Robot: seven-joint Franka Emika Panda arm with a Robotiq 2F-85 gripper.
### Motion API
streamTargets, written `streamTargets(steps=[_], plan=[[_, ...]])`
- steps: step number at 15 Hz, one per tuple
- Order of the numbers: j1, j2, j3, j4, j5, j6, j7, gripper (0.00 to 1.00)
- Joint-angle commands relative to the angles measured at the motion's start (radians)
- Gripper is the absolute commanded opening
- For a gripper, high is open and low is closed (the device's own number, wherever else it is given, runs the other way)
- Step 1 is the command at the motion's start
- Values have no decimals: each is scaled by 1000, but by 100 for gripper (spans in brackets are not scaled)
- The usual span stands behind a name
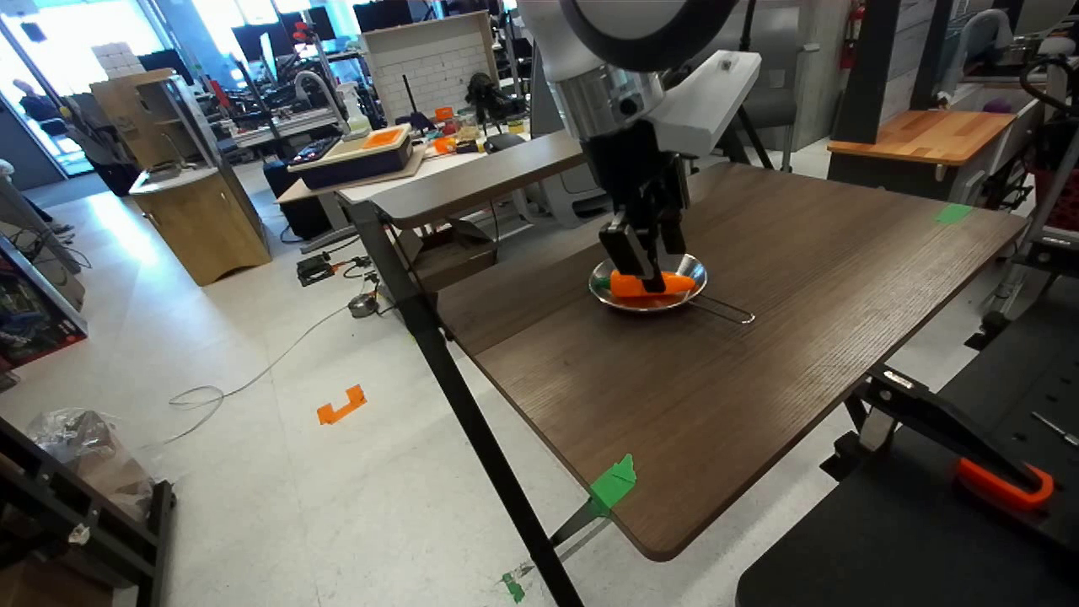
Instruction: Put the orange object in the pan
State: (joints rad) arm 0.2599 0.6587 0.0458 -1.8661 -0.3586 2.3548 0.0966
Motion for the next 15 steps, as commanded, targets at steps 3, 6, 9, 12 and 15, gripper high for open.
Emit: streamTargets(steps=[3, 6, 9, 12, 15], plan=[[-1, -15, -1, -9, 14, 9, -8, 100], [-8, -27, 1, -14, 23, 26, -7, 100], [-24, -46, 7, -19, 53, 47, -4, 100], [-41, -65, 11, -30, 94, 78, -7, 100], [-43, -72, 7, -33, 113, 91, -5, 100]])
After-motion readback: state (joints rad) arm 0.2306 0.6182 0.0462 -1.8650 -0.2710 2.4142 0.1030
